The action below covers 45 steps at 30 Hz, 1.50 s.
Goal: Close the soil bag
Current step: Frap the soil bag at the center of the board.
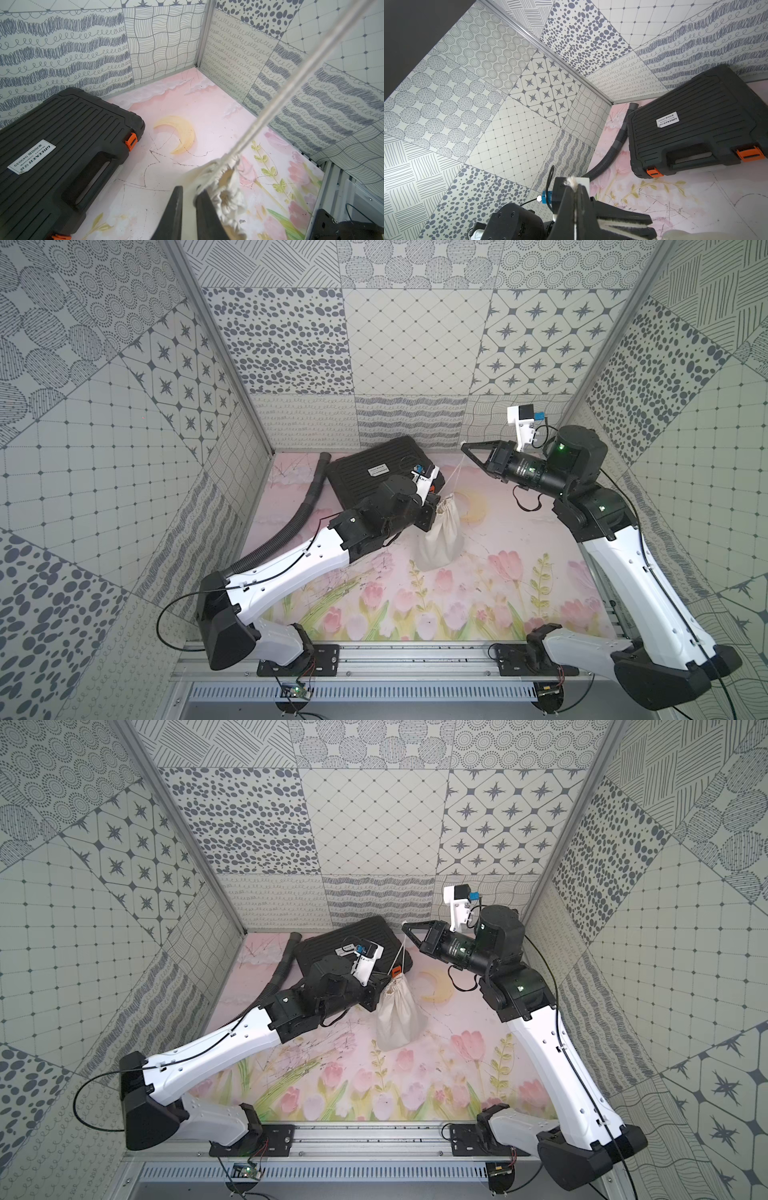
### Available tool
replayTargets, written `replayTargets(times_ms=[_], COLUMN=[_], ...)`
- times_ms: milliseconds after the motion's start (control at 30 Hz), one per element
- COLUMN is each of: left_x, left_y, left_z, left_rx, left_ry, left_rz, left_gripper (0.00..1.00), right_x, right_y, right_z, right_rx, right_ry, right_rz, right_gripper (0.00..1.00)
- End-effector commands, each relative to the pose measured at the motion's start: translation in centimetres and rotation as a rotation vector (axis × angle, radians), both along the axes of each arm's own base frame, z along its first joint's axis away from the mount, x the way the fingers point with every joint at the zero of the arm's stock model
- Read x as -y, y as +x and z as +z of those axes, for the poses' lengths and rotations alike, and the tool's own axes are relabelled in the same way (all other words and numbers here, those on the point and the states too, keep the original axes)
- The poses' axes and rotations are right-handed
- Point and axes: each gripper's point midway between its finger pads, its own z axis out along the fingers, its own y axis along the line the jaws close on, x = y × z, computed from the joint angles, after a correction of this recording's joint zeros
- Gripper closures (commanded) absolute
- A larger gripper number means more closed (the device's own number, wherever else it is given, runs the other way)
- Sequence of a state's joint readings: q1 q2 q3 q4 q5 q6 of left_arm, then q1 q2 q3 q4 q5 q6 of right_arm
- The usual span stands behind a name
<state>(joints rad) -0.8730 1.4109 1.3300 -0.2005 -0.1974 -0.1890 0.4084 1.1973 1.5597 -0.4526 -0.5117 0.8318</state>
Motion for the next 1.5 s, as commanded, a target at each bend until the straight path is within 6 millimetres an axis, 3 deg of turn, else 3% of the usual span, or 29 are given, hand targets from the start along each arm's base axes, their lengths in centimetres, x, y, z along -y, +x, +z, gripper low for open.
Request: replayTargets(times_ms=[0, 200, 367, 400, 467, 700, 833, 1167, 1333, 1467], left_x=[-0.6, -1.1, -1.0, -0.7, -0.1, 2.0, 3.3, 6.0, 6.1, 5.6], left_y=[-0.4, -1.4, -1.8, -2.0, -2.4, -3.3, -2.8, 0.6, 2.0, 2.7], left_z=[-0.2, 2.2, 5.6, 6.0, 6.7, 5.3, 4.7, 4.0, 3.9, 4.0], left_rx=[-0.018, 0.015, 0.056, 0.059, 0.067, 0.027, 0.02, 0.026, 0.029, 0.028], left_ry=[-0.004, -0.089, -0.14, -0.147, -0.166, -0.181, -0.168, -0.169, -0.164, -0.159], left_rz=[0.009, -0.006, -0.034, -0.053, -0.097, -0.2, -0.219, -0.162, -0.1, -0.041], left_gripper=[0.83, 0.84, 0.84, 0.82, 0.65, 0.46, 0.39, 0.42, 0.52, 0.7], right_x=[0.8, 0.7, 0.6, 0.5, 0.5, 0.5, 0.3, 0.4, 0.4, 0.3], right_y=[-1.9, -1.7, -1.5, -1.5, -1.5, -1.7, -1.7, -2.2, -2.2, -2.2], right_z=[5.8, 5.0, 4.2, 4.2, 4.3, 4.7, 4.6, 4.9, 4.6, 4.4], right_rx=[0.192, 0.174, 0.157, 0.157, 0.156, 0.163, 0.148, 0.152, 0.143, 0.137], right_ry=[0.099, 0.095, 0.09, 0.091, 0.092, 0.101, 0.114, 0.126, 0.128, 0.128], right_rz=[0.012, 0.011, 0.013, 0.015, 0.02, 0.024, 0.036, 0.04, 0.045, 0.048], right_gripper=[1.0, 1.0, 1.0, 1.0, 1.0, 1.0, 1.0, 1.0, 1.0, 1.0])
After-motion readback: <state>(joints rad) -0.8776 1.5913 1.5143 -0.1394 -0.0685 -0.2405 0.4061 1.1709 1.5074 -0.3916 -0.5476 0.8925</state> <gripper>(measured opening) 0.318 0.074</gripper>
